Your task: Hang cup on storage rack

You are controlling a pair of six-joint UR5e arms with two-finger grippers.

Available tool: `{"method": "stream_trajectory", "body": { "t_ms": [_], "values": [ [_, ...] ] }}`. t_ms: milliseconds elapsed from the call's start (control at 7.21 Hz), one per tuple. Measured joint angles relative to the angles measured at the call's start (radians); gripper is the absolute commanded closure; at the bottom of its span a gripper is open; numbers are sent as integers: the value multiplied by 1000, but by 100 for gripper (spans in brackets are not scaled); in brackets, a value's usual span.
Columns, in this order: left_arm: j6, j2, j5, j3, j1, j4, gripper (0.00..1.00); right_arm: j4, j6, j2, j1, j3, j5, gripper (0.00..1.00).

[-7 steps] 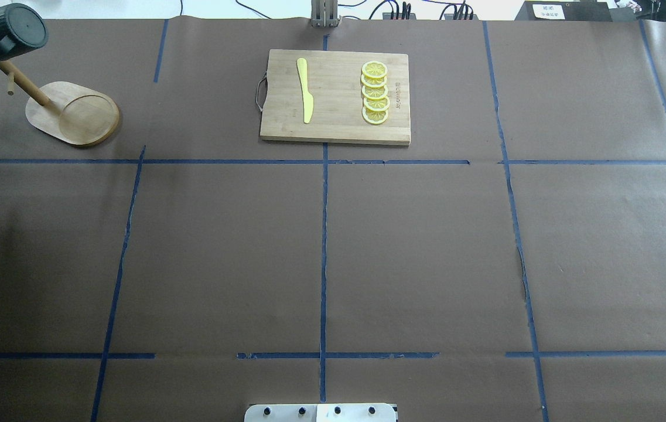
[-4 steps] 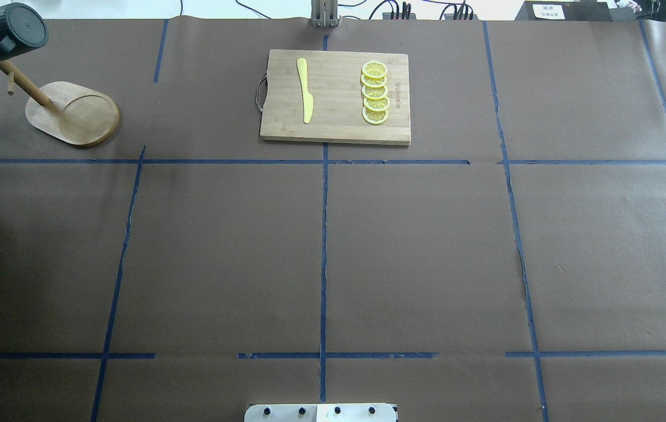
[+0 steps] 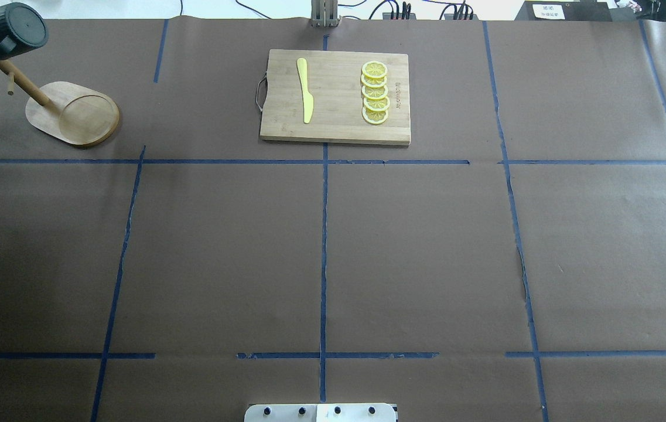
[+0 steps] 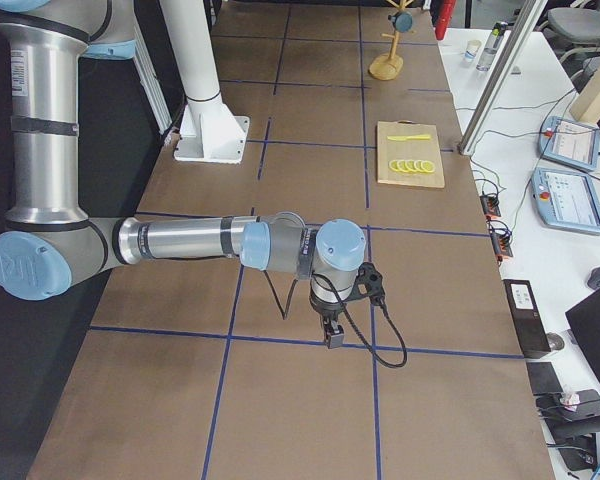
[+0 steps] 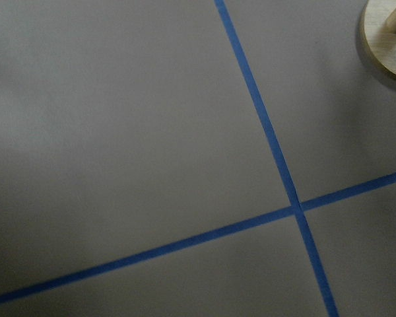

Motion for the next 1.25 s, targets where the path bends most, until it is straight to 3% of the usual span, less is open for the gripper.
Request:
{"method": "stream_trajectory", "body": {
  "t_ms": [555, 1249],
  "values": [
    [-110, 149, 7, -203, -7, 55, 0, 0, -1, -4, 0, 0, -3, 0],
    [-112, 167, 13, -203, -4, -7, 0, 0, 57, -27, 0, 3, -5, 0]
  ]
}}
